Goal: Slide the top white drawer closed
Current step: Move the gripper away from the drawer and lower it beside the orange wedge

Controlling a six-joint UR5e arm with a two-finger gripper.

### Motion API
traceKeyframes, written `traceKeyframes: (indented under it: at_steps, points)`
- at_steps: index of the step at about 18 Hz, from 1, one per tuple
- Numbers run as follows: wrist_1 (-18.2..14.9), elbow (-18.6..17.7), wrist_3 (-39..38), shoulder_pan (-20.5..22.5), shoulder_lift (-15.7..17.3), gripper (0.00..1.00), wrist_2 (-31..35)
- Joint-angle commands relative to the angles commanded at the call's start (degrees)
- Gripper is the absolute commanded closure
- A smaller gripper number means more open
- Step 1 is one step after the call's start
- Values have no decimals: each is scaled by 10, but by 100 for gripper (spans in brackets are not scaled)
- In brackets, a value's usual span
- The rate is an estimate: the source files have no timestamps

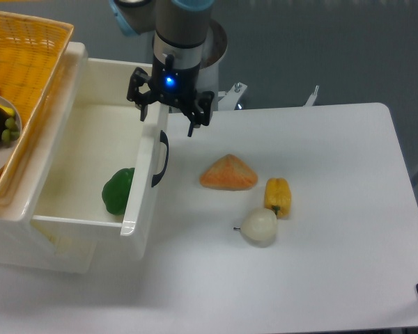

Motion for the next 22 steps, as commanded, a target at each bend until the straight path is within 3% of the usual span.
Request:
traceKeyframes:
  at_steps: [9,14,18,22]
  points:
    - [-4,-1,48,83,-46,0,18]
    - [0,-2,48,82,-77,0,62]
    - [0,-26,47,79,-76,0,95]
    - [-2,-18,17,71,-97,0,119]
